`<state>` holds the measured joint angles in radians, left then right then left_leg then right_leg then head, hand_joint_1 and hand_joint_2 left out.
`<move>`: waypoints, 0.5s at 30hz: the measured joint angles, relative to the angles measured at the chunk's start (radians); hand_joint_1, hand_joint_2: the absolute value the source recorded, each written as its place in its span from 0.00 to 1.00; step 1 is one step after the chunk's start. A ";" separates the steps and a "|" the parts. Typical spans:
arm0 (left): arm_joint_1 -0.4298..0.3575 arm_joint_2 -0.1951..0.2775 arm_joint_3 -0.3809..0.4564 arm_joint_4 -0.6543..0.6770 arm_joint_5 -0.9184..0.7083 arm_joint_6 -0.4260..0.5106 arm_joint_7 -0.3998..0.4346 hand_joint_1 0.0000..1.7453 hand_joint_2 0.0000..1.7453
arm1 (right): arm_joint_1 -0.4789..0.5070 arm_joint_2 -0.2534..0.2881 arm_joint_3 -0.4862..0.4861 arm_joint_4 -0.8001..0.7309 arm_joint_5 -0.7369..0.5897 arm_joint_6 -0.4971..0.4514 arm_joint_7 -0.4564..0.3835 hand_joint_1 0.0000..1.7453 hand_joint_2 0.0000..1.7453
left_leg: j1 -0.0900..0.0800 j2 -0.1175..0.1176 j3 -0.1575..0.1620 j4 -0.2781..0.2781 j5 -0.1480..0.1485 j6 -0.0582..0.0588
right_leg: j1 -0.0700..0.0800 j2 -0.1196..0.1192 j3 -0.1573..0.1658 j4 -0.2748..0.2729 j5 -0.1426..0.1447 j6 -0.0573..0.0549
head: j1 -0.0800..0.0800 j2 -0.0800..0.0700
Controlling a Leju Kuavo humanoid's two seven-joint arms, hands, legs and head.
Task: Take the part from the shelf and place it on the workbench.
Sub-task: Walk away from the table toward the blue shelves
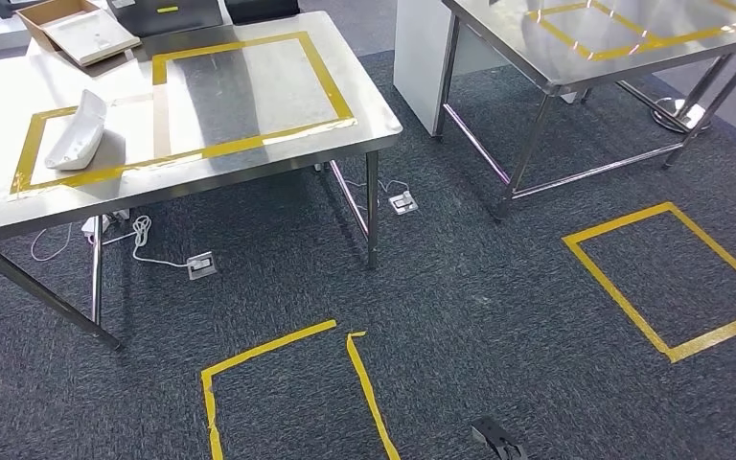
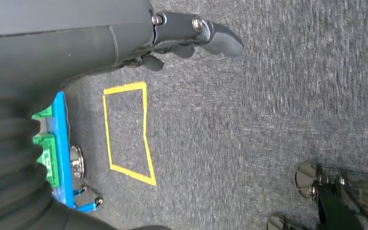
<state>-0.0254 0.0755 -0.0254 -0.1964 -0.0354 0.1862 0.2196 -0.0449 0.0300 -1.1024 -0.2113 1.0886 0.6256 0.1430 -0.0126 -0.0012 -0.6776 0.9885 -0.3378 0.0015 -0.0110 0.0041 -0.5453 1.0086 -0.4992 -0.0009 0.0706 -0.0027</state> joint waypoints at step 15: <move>0.063 -0.029 0.001 -0.067 0.013 -0.066 -0.081 0.00 1.00 | 0.071 -0.022 0.385 -0.067 -0.401 0.000 -0.052 0.00 1.00 | 0.000 -0.001 -0.001 0.001 0.002 0.003 | 0.000 0.000 0.000 0.000 0.001 0.001 | 0.000 0.000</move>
<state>0.0380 0.0461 -0.0248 -0.2629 -0.0225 0.1198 0.1387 0.0264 0.0081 -0.7173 -0.2782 0.6877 0.6256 0.0913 -0.0126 -0.0020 -0.6782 0.9893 -0.3361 0.0042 -0.0109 0.0036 -0.5448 1.0086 -0.4984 0.0005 0.0706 -0.0027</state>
